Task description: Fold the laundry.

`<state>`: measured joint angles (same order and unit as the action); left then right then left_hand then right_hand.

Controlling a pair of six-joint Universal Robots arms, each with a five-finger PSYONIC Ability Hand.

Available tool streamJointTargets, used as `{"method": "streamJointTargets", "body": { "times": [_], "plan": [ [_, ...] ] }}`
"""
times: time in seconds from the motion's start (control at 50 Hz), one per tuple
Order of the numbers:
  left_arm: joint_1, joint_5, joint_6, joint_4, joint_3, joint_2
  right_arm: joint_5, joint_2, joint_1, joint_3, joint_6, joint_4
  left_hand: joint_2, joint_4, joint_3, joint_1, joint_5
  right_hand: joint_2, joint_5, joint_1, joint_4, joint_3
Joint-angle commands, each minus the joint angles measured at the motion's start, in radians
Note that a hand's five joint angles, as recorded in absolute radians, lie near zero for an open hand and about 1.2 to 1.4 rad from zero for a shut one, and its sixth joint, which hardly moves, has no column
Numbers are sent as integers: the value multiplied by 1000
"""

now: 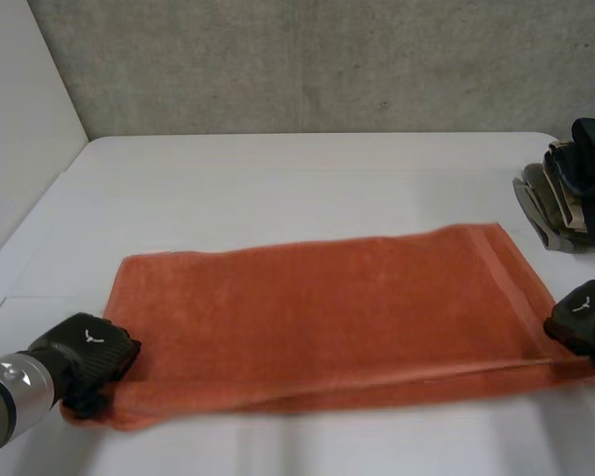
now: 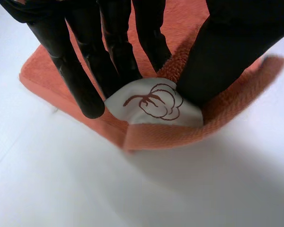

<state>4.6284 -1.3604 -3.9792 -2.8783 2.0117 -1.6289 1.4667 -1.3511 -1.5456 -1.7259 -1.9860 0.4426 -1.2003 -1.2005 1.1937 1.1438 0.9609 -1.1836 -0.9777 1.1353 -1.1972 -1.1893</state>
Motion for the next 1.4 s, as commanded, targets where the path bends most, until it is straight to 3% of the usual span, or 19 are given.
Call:
{"method": "streamJointTargets", "body": {
  "times": [0.02, 0.12, 0.22, 0.32, 0.4, 0.54, 0.56, 0.58, 0.6, 0.62, 0.64, 0.66, 0.92, 1.04, 1.16, 1.4],
  "plan": [
    [-11, -2, 112, -196, -97, -55, 9, 90, -43, 75, -114, -226, -196, -196, 203, 252, 261, -213, -244, 261, -199, -207],
    [-40, -13, 236, -332, -207, -164, 17, 200, -143, 181, -157, -346, -196, -196, 203, 252, 261, -213, -244, 261, -199, -207],
    [-51, -26, 294, -386, -300, -273, 21, 291, -186, 285, -160, -470, -196, -196, 203, 252, 261, -213, -244, 261, -199, -207],
    [-71, -132, 336, -404, -405, -387, 26, 412, -196, 408, -159, -588, -196, -196, 203, 252, 261, -213, -244, 261, -199, -207],
    [-103, -215, 344, -400, -510, -471, 32, 499, -202, 514, -155, -599, -196, -196, 203, 252, 261, -213, -244, 261, -199, -207],
    [-151, -240, 357, -398, -605, -565, 35, 642, -237, 678, -160, -599, -196, -196, 203, 252, 261, -213, -244, 261, -199, -207],
    [-157, -240, 365, -400, -611, -566, 37, 662, -238, 706, -168, -601, -196, -196, 203, 252, 261, 368, 336, -319, 381, 373],
    [-169, -238, 386, -395, -625, -568, 38, 673, -242, 718, -168, -601, 673, 673, -666, -616, -608, 1001, 970, -953, 1015, 1007],
    [-174, -237, 394, -394, -629, -568, 37, 678, -242, 729, -168, -598, 1026, 1026, -1019, -969, -961, 1009, 978, -961, 1023, 1015],
    [-178, -233, 402, -394, -639, -568, 35, 682, -243, 736, -166, -596, 925, 925, -918, -868, -860, 1009, 978, -961, 1023, 1015],
    [-184, -235, 408, -394, -646, -566, 32, 682, -243, 743, -169, -596, 736, 736, -730, -680, -671, 1009, 978, -961, 1023, 1015],
    [-194, -236, 420, -392, -663, -563, 30, 679, -243, 746, -174, -596, 1026, 1026, -1019, -969, -961, 1009, 978, -961, 1023, 1015],
    [-212, -224, 466, -403, -571, -301, 34, 468, -242, 686, -464, -578, 1026, 1026, -1019, -969, -961, 1009, 978, -961, 1023, 1015],
    [-209, -191, 456, -438, -475, -259, 18, 340, -188, 528, -524, -398, 1026, 1026, -1019, -969, -961, 1009, 978, -961, 1023, 1015],
    [-195, -118, 437, -469, -438, -371, -63, 277, -146, 344, -519, -312, 1026, 1026, -1019, -969, -961, 1009, 978, -961, 1023, 1015],
    [-148, -126, 255, -561, -609, -647, -123, 267, -76, 126, -513, -436, 1010, 1011, -1004, -954, -945, 1009, 978, -961, 1023, 1015]
  ]
}}
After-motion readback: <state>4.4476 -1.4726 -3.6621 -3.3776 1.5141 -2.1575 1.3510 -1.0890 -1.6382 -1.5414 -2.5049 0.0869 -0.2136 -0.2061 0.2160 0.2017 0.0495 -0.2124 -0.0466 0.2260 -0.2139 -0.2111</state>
